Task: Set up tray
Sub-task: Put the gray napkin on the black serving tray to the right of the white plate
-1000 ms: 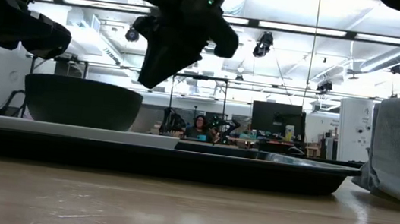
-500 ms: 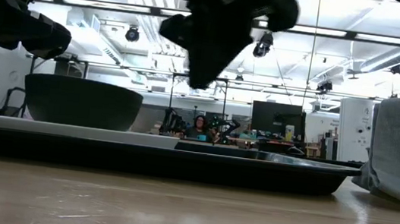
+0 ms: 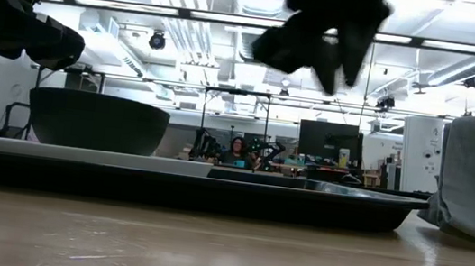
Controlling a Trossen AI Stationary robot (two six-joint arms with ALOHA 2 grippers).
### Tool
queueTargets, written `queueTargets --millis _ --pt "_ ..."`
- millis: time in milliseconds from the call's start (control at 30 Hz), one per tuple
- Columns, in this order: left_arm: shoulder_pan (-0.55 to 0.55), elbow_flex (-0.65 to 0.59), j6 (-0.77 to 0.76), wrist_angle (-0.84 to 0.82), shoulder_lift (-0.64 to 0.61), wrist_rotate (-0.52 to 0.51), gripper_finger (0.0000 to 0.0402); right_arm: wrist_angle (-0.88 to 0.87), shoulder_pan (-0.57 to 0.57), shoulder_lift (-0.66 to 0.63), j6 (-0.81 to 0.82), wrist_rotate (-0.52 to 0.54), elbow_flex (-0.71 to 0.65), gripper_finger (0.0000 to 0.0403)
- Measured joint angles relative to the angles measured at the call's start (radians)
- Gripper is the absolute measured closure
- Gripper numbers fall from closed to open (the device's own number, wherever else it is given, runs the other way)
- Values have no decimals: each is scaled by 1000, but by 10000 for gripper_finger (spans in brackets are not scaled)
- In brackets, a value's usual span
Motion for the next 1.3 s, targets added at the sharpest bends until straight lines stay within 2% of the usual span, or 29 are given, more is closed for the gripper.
queueTargets --millis 200,300,467,633,800,967,1067,1167,1300 --pt "0 0 0 0 0 0 283 362 20 -325 93 -12 -415 320" --pt "0 0 0 0 0 0 283 500 17 -478 207 -8 -587 326" --pt "0 0 0 0 0 0 283 593 19 -681 319 -7 -753 334" --pt "0 0 0 0 0 0 283 636 18 -817 432 -4 -878 330" --pt "0 0 0 0 0 0 283 663 24 -881 542 -14 -969 322" --pt "0 0 0 0 0 0 283 662 68 -876 640 -90 -973 319" --pt "0 0 0 0 0 0 283 663 134 -861 710 -79 -960 321" --pt "0 0 0 0 0 0 283 661 221 -851 761 -24 -948 319" --pt "0 0 0 0 0 0 283 608 336 -834 811 155 -920 314"
